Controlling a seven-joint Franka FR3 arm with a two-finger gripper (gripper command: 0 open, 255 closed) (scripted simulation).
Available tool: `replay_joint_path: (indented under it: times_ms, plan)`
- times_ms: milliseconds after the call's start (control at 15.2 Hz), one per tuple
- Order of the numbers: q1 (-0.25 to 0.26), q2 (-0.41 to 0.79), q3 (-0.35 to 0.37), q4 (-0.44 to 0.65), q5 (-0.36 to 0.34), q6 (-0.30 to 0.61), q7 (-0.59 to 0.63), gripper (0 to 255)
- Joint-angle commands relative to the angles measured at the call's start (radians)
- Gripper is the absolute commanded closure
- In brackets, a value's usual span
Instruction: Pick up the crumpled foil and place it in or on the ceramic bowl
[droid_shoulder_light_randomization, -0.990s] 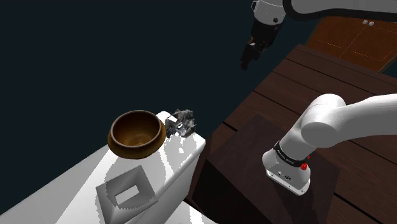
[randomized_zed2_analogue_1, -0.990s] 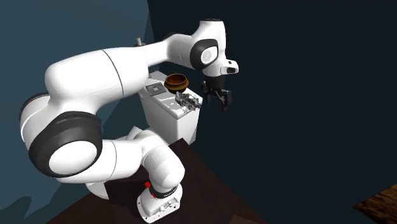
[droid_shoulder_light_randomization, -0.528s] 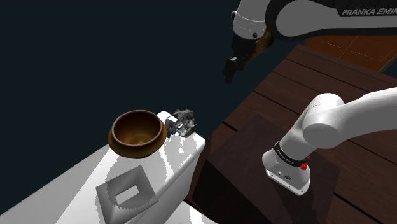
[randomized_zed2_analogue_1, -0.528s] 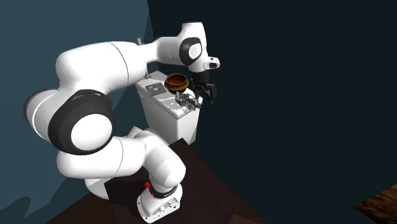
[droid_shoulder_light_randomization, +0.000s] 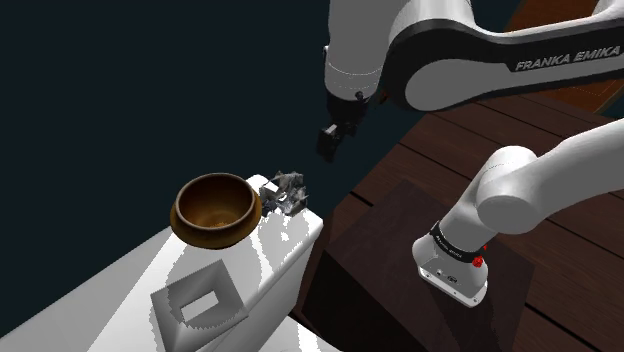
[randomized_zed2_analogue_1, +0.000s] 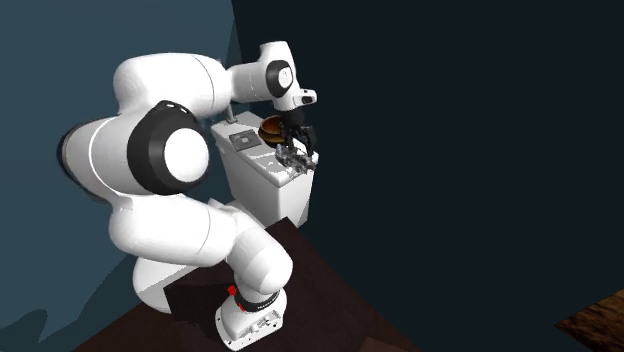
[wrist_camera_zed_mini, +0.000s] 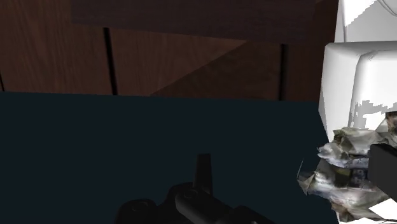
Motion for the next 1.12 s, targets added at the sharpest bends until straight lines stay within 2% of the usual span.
replay_joint_path:
  times_ms: [0,330,660,1056]
  plan:
    - [-0.001,0.062,0.060,0.030,-0.012,0.015,0.059,0]
    - [-0.015,0.243,0.208,0.130,-0.084,0.032,0.220,0]
    - [-0.015,0.489,0.344,0.262,-0.239,0.011,0.423,0]
    - [-0.016,0.500,0.333,0.205,-0.255,0.076,0.434,0]
